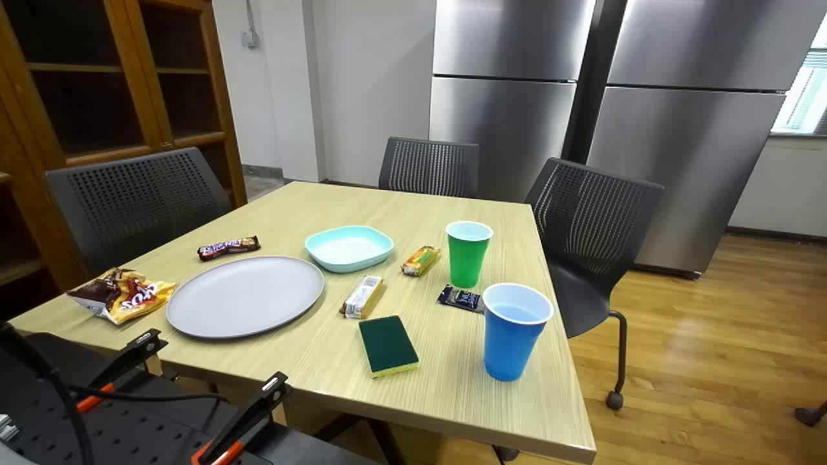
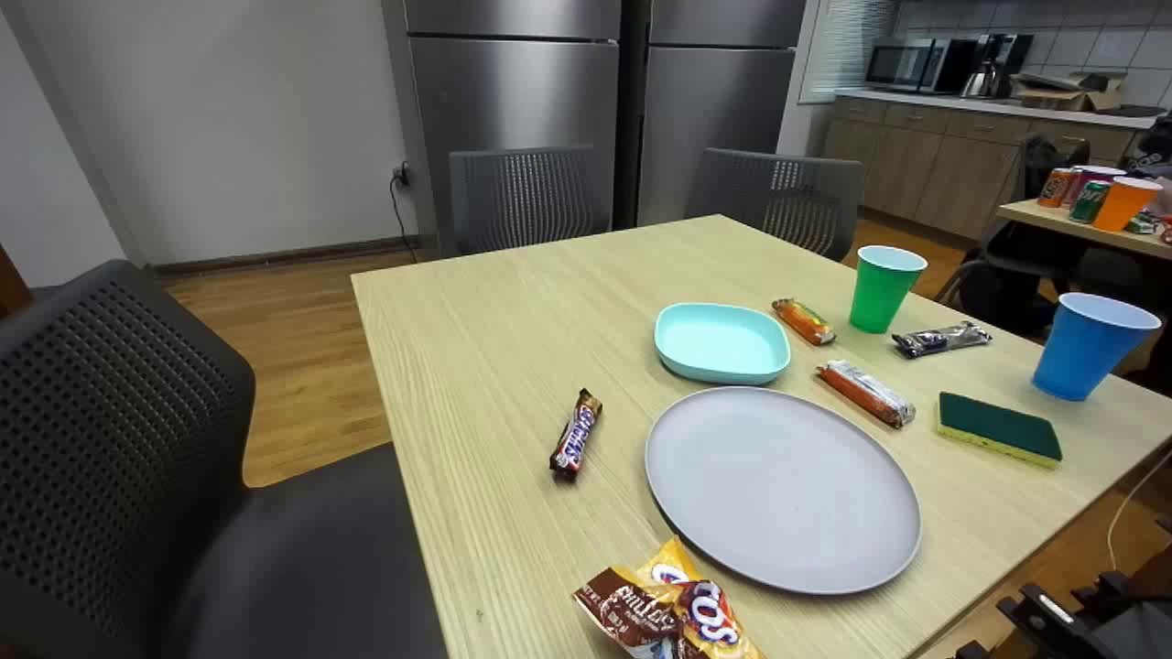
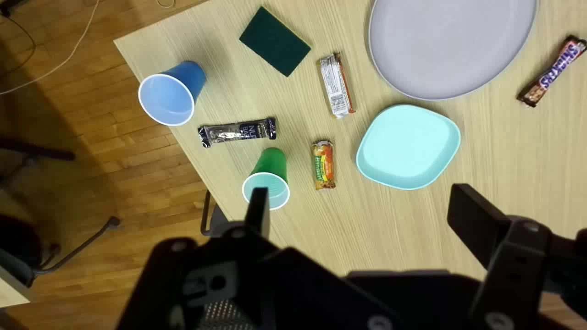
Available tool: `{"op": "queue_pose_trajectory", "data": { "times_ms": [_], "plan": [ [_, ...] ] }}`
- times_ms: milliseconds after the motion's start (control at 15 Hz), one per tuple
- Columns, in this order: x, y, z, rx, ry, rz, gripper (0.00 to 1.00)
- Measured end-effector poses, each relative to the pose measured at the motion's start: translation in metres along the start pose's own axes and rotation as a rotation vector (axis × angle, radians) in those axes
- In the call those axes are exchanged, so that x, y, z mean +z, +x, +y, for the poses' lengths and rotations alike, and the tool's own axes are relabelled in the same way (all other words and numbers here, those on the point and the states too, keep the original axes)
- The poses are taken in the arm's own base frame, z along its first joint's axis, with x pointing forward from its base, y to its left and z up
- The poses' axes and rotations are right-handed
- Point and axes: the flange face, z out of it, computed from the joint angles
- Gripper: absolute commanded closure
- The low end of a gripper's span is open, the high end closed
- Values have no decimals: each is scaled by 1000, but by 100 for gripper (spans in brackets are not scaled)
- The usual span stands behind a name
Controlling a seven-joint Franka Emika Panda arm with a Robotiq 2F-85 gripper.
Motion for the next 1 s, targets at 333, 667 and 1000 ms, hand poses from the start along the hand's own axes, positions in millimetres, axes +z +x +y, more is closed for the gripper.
{"op": "queue_pose_trajectory", "data": {
  "times_ms": [333,667,1000],
  "plan": [
    [0,0,0,0,0,-1,0],
    [8,2,-5,3,14,-17,0],
    [54,14,-55,81,55,-29,0]
  ]
}}
